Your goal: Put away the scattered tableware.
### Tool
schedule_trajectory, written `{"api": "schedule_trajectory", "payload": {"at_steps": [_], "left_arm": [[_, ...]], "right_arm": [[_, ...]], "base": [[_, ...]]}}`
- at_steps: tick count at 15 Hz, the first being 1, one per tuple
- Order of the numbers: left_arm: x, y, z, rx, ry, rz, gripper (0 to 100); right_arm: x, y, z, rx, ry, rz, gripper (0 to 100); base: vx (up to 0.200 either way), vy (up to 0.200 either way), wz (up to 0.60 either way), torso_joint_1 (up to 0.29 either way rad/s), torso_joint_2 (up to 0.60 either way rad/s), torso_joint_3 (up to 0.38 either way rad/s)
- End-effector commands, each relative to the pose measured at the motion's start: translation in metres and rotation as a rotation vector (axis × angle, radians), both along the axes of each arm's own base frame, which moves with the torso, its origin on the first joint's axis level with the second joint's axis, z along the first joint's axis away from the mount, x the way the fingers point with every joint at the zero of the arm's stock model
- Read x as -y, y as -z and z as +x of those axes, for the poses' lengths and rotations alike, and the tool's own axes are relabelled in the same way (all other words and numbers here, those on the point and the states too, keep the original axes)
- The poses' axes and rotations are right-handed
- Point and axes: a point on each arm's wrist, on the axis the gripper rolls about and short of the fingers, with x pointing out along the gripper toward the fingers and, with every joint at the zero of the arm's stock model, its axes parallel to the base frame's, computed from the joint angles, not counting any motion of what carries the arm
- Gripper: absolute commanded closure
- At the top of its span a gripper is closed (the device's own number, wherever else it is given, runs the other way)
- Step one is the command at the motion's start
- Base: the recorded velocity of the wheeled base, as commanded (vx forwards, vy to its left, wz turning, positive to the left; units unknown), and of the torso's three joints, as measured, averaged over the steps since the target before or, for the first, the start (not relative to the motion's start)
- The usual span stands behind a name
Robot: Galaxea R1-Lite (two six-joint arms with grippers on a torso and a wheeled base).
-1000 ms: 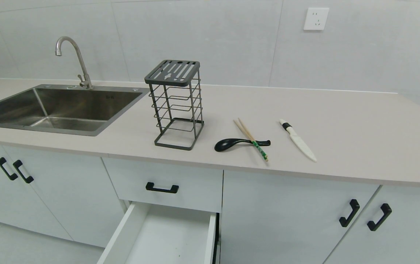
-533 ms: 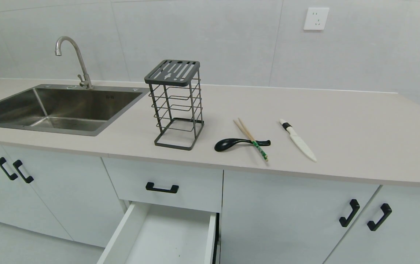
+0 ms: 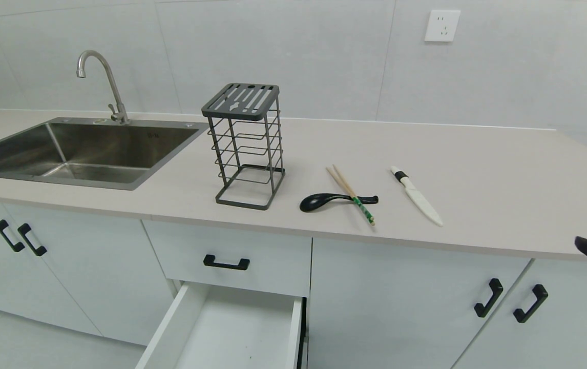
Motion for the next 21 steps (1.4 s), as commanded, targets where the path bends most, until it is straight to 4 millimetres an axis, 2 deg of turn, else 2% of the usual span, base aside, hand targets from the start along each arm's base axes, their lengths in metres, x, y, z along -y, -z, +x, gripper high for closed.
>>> {"api": "schedule_trajectory", "payload": {"at_steps": [1, 3, 6, 7, 12, 14, 21], "left_arm": [[0.0, 0.0, 0.0, -0.002, 0.0, 0.0, 0], [0.0, 0.0, 0.0, -0.002, 0.0, 0.0, 0], [0.0, 0.0, 0.0, -0.002, 0.0, 0.0, 0], [0.0, 0.0, 0.0, -0.002, 0.0, 0.0, 0], [0.0, 0.0, 0.0, -0.002, 0.0, 0.0, 0], [0.0, 0.0, 0.0, -0.002, 0.0, 0.0, 0], [0.0, 0.0, 0.0, -0.002, 0.0, 0.0, 0]], "right_arm": [[-0.016, -0.002, 0.037, -0.081, -0.013, -0.047, 0], [-0.037, 0.0, 0.059, -0.123, -0.003, -0.107, 0], [-0.07, -0.008, 0.089, -0.13, -0.028, -0.143, 0], [-0.077, -0.008, 0.094, -0.134, -0.031, -0.144, 0], [-0.107, 0.01, 0.104, -0.221, -0.084, -0.119, 0], [-0.111, 0.015, 0.105, -0.239, -0.087, -0.121, 0], [-0.152, 0.037, 0.137, -0.243, -0.137, -0.13, 0]], "base": [[0.0, 0.0, 0.0, 0.0, 0.0, 0.0], [0.0, 0.0, 0.0, 0.0, 0.0, 0.0], [0.0, 0.0, 0.0, 0.0, 0.0, 0.0], [0.0, 0.0, 0.0, 0.0, 0.0, 0.0], [0.0, 0.0, 0.0, 0.0, 0.0, 0.0], [0.0, 0.0, 0.0, 0.0, 0.0, 0.0], [0.0, 0.0, 0.0, 0.0, 0.0, 0.0]]}}
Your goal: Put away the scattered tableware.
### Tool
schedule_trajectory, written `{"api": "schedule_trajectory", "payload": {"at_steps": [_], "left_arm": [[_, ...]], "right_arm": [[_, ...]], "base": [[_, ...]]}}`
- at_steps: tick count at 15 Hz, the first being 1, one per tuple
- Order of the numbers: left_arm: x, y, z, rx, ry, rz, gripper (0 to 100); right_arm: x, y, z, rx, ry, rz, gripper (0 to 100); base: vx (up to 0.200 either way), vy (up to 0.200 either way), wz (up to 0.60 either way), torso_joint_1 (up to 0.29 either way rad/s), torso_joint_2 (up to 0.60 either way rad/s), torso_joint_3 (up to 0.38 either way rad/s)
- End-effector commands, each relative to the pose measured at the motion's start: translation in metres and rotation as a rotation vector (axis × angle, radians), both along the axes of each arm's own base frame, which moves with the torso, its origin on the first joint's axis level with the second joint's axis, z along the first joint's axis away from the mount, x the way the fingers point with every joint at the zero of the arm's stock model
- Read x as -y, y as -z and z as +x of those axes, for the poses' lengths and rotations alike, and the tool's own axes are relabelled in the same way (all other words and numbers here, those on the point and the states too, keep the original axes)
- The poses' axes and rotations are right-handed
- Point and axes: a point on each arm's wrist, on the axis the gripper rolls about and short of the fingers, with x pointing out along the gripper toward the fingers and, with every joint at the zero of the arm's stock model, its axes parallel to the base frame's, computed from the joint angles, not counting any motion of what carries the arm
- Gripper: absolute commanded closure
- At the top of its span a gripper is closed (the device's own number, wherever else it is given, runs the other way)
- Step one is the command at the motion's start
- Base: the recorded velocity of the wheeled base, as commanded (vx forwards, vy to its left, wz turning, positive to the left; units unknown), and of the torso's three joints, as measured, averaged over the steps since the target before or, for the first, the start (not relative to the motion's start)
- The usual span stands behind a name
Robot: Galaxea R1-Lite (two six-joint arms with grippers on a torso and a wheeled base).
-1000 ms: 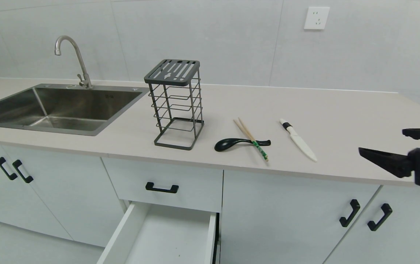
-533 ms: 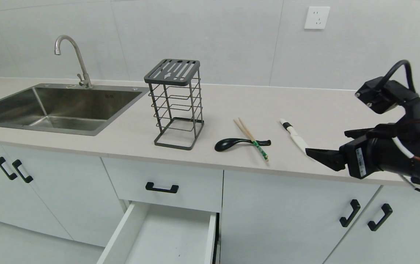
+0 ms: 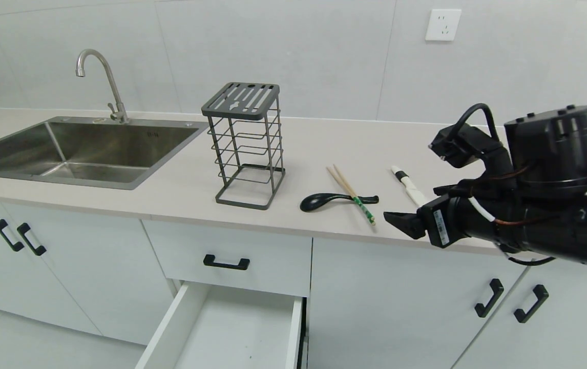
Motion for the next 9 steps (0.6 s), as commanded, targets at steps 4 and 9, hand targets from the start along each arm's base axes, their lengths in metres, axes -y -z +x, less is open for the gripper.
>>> {"api": "schedule_trajectory", "payload": {"at_steps": [4, 9], "left_arm": [[0.0, 0.0, 0.0, -0.002, 0.0, 0.0, 0], [0.0, 0.0, 0.0, -0.002, 0.0, 0.0, 0]], "right_arm": [[-0.038, 0.015, 0.025, -0.044, 0.063, 0.035, 0], [-0.062, 0.034, 0.042, -0.088, 0.118, 0.055, 0]], "base": [[0.0, 0.0, 0.0, 0.0, 0.0, 0.0], [0.0, 0.0, 0.0, 0.0, 0.0, 0.0]]}}
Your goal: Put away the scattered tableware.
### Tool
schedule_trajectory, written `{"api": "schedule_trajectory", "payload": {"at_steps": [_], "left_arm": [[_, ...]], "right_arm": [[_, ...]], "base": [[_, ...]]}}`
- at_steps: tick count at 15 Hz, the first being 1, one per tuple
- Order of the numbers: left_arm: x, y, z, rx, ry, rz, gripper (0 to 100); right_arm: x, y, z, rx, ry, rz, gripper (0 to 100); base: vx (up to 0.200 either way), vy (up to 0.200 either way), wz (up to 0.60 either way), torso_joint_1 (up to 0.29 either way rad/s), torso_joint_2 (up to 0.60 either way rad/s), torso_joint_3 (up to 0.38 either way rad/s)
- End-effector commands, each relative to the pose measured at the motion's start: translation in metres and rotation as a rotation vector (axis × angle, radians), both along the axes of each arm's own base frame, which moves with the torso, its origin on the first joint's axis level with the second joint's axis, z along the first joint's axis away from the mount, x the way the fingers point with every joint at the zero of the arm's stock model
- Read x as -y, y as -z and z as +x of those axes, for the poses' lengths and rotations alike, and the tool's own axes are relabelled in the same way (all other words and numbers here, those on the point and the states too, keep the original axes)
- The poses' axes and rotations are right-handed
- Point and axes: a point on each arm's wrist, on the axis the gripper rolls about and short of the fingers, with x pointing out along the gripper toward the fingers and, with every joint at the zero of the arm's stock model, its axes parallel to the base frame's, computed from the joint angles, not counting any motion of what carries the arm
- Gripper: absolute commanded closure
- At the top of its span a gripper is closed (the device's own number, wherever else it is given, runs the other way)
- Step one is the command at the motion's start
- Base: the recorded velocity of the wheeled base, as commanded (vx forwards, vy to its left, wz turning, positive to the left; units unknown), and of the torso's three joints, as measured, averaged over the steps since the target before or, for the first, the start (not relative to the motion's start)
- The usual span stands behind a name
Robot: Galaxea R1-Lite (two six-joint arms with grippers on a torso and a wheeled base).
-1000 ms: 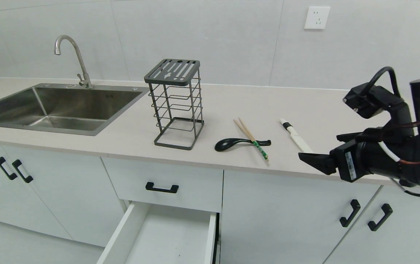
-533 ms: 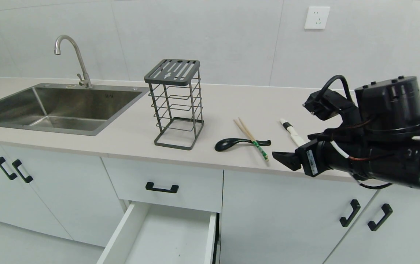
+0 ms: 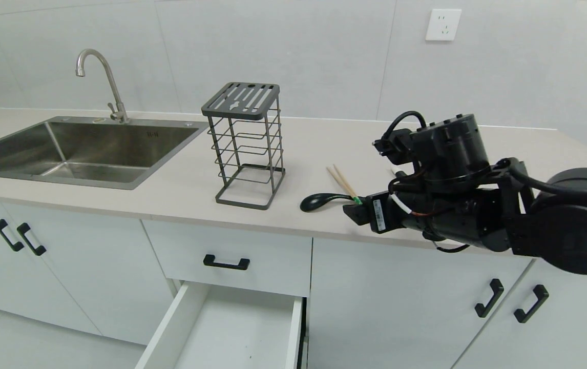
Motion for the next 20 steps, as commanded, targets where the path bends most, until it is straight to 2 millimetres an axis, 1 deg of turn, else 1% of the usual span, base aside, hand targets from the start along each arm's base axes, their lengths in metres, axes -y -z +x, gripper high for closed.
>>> {"api": "schedule_trajectory", "payload": {"at_steps": [1, 4, 8, 12, 13, 14, 18, 20], "left_arm": [[0.0, 0.0, 0.0, -0.002, 0.0, 0.0, 0], [0.0, 0.0, 0.0, -0.002, 0.0, 0.0, 0], [0.0, 0.0, 0.0, -0.002, 0.0, 0.0, 0], [0.0, 0.0, 0.0, -0.002, 0.0, 0.0, 0], [0.0, 0.0, 0.0, -0.002, 0.0, 0.0, 0], [0.0, 0.0, 0.0, -0.002, 0.0, 0.0, 0], [0.0, 0.0, 0.0, -0.002, 0.0, 0.0, 0], [0.0, 0.0, 0.0, -0.002, 0.0, 0.0, 0]], "right_arm": [[-0.01, 0.014, 0.011, -0.023, 0.017, -0.019, 0], [-0.015, 0.02, 0.018, -0.037, 0.067, 0.006, 0], [-0.018, 0.029, 0.021, -0.057, 0.066, -0.012, 0], [-0.019, 0.031, 0.022, -0.061, 0.067, -0.013, 0], [-0.02, 0.035, 0.023, -0.07, 0.067, -0.022, 100], [-0.02, 0.039, 0.025, -0.078, 0.071, -0.024, 100], [-0.02, 0.039, 0.028, -0.092, 0.088, -0.018, 100], [-0.018, 0.035, 0.031, -0.083, 0.099, -0.006, 100]], "base": [[0.0, 0.0, 0.0, 0.0, 0.0, 0.0], [0.0, 0.0, 0.0, 0.0, 0.0, 0.0], [0.0, 0.0, 0.0, 0.0, 0.0, 0.0], [0.0, 0.0, 0.0, 0.0, 0.0, 0.0], [0.0, 0.0, 0.0, 0.0, 0.0, 0.0], [0.0, 0.0, 0.0, 0.0, 0.0, 0.0], [0.0, 0.0, 0.0, 0.0, 0.0, 0.0], [0.0, 0.0, 0.0, 0.0, 0.0, 0.0]]}}
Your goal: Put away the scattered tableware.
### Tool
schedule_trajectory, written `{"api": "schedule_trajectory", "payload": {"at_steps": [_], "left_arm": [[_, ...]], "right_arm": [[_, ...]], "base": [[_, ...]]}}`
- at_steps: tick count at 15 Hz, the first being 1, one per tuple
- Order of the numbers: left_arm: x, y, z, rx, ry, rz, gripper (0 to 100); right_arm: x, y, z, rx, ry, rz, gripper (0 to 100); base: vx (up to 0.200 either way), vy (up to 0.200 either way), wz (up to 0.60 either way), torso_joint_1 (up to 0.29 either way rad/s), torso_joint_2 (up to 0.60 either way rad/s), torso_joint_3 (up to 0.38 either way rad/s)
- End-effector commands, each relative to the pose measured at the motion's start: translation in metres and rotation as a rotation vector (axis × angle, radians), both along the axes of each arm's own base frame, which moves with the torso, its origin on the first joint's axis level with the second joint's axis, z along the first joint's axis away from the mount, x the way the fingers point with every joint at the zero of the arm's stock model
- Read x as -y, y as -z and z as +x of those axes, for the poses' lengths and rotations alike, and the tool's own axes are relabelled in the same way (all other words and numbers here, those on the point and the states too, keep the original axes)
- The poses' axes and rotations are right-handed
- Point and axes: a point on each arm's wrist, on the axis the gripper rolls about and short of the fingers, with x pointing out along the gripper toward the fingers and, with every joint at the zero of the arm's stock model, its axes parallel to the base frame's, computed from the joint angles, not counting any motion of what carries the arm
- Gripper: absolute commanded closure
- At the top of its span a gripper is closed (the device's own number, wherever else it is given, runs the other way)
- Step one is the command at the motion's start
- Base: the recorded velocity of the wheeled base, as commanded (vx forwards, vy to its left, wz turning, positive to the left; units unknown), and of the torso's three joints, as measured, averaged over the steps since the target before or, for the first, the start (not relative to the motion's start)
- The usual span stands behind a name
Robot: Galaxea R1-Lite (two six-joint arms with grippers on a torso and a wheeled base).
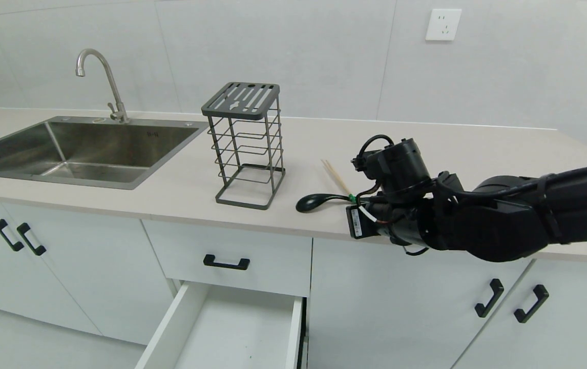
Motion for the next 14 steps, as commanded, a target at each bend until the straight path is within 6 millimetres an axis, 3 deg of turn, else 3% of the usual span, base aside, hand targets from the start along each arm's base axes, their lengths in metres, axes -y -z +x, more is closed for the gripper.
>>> {"api": "schedule_trajectory", "payload": {"at_steps": [1, 5, 7, 13, 14], "left_arm": [[0.0, 0.0, 0.0, -0.002, 0.0, 0.0, 0], [0.0, 0.0, 0.0, -0.002, 0.0, 0.0, 0], [0.0, 0.0, 0.0, -0.002, 0.0, 0.0, 0], [0.0, 0.0, 0.0, -0.002, 0.0, 0.0, 0], [0.0, 0.0, 0.0, -0.002, 0.0, 0.0, 0]], "right_arm": [[0.003, -0.008, 0.005, 0.022, 0.016, 0.019, 100], [0.012, -0.038, 0.003, 0.089, 0.055, 0.099, 100], [0.023, -0.059, -0.012, 0.127, 0.053, 0.13, 100], [0.051, -0.085, -0.054, 0.173, -0.005, 0.155, 100], [0.057, -0.091, -0.069, 0.19, -0.044, 0.149, 100]], "base": [[0.0, 0.0, 0.0, 0.0, 0.0, 0.0], [0.0, 0.0, 0.0, 0.0, 0.0, 0.0], [0.0, 0.0, 0.0, 0.0, 0.0, 0.0], [0.0, 0.0, 0.0, 0.0, 0.0, 0.0], [0.0, 0.0, 0.0, 0.0, 0.0, 0.0]]}}
